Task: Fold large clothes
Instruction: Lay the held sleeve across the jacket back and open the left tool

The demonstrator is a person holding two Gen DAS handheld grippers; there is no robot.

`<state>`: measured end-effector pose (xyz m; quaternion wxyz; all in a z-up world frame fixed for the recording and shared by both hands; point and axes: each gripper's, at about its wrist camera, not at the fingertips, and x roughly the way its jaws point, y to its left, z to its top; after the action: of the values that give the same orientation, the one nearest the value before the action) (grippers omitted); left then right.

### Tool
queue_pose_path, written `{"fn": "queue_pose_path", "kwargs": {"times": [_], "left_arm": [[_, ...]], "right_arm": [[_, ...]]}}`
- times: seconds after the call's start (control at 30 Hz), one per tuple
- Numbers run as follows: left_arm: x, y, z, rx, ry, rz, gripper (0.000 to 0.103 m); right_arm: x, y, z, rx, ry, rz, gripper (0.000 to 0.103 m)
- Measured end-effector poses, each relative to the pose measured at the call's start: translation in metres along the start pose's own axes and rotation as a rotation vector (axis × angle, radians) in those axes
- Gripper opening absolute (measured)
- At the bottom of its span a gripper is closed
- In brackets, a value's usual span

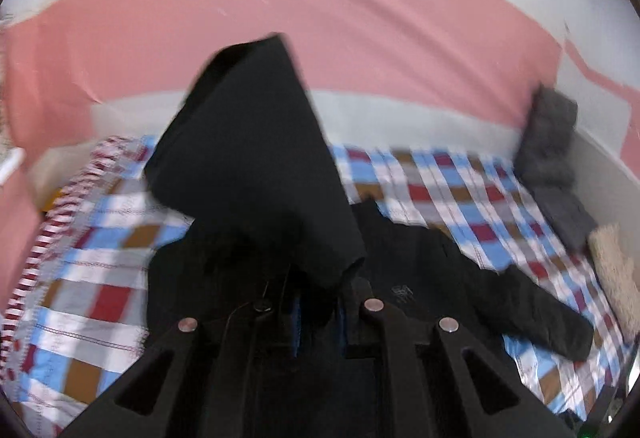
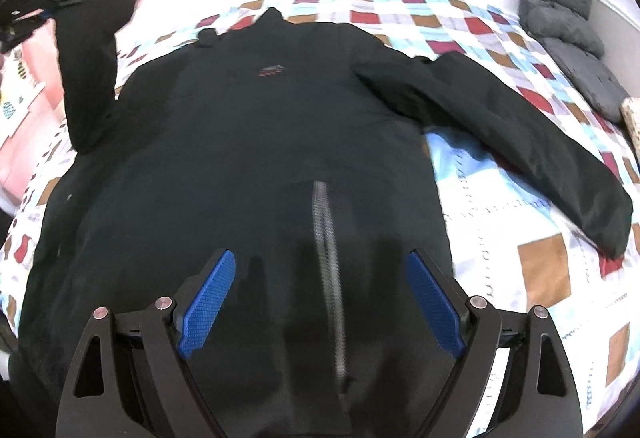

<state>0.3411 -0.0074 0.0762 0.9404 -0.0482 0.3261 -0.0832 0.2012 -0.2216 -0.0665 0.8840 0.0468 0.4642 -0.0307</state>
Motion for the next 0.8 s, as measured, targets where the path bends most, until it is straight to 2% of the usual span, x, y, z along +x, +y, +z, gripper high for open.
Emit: {"fn": "queue_pose_path", "kwargs": {"times": [0.1, 0.27, 0.33, 0.4, 0.5, 0.6, 0.67, 0.8], "left_arm": [[0.040, -0.026, -0.022, 0.030, 0.082, -0.028, 0.014], [0.090, -0.061, -0.056, 0.091, 0.181, -0.028, 0.017], [0.106, -0.068, -0.070, 0.100, 0.219, -0.056, 0.026], [0.117, -0.074, -0.078, 0.085, 0.264, -0.132, 0.049], [0.123, -0.081, -0.087, 0.062, 0.321, -0.238, 0.075], [0.110, -0.089, -0.090, 0.052, 0.308, -0.306, 0.078], [0.095, -0.081, -0.086, 0.032, 0.287, -0.333, 0.079], [0.068, -0.048, -0.071, -0.024, 0.232, -0.337, 0.079]], "right_arm": [[0.005, -0.011, -0.001, 0.017, 0.006, -0.005, 0.088], [0.015, -0.023, -0.003, 0.034, 0.013, -0.002, 0.088], [0.018, -0.025, -0.003, 0.038, 0.017, 0.002, 0.088], [0.021, -0.026, -0.005, 0.039, 0.021, 0.002, 0.088], [0.022, -0.027, -0.004, 0.037, 0.020, -0.001, 0.088], [0.020, -0.029, -0.002, 0.041, 0.013, -0.001, 0.088], [0.018, -0.030, 0.001, 0.048, 0.006, 0.006, 0.088], [0.018, -0.025, 0.018, 0.051, -0.017, 0.031, 0.088]]}}
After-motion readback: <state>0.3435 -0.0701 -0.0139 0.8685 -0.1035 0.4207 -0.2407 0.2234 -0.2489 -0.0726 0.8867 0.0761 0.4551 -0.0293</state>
